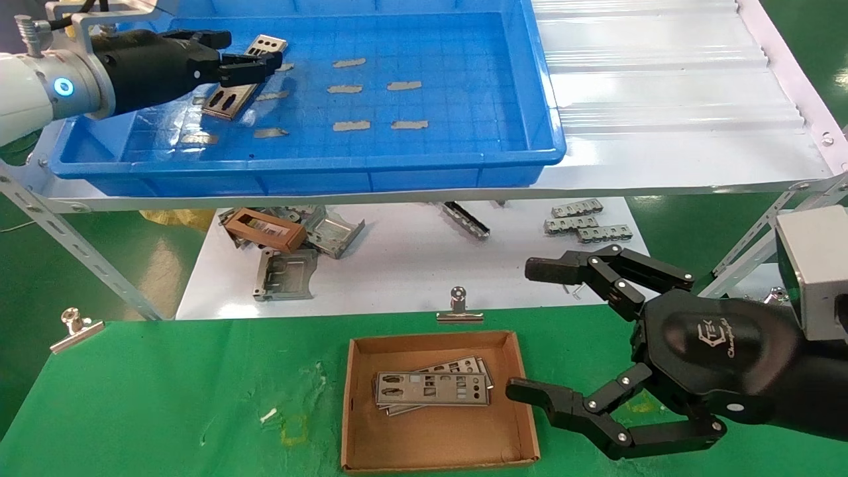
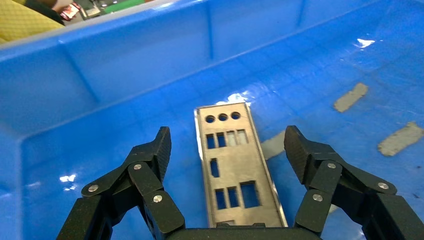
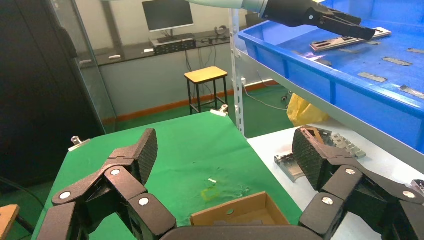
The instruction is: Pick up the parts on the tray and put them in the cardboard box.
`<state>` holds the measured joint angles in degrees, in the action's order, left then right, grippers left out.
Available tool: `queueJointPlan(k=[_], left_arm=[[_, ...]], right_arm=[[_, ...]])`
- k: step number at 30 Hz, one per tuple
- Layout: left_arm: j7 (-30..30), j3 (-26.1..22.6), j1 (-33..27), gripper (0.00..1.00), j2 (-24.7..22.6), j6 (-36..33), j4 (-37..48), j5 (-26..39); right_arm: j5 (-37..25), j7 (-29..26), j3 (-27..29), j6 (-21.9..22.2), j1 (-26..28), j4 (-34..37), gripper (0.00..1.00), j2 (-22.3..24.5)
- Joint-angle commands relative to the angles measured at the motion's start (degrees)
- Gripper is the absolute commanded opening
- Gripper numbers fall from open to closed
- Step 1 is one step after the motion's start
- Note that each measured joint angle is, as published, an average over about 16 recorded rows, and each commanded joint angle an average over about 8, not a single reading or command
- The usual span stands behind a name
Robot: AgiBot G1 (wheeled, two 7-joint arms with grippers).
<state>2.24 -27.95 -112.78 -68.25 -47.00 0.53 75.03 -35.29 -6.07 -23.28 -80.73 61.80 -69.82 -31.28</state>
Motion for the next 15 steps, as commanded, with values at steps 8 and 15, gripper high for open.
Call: queueJointPlan(k=[8, 15], left_arm=[[-0.5, 0.0, 0.3, 0.00, 0.2, -0.8, -0.1, 0.0], [-0.2, 0.0, 0.6, 0.00, 0.1, 0.3, -0.3, 0.0]], right_arm=[[0.0, 0.0, 0.0, 0.0, 0.0, 0.0, 1.00, 0.0], [0.0, 0.0, 0.0, 0.0, 0.0, 0.0, 1.00, 0.0]])
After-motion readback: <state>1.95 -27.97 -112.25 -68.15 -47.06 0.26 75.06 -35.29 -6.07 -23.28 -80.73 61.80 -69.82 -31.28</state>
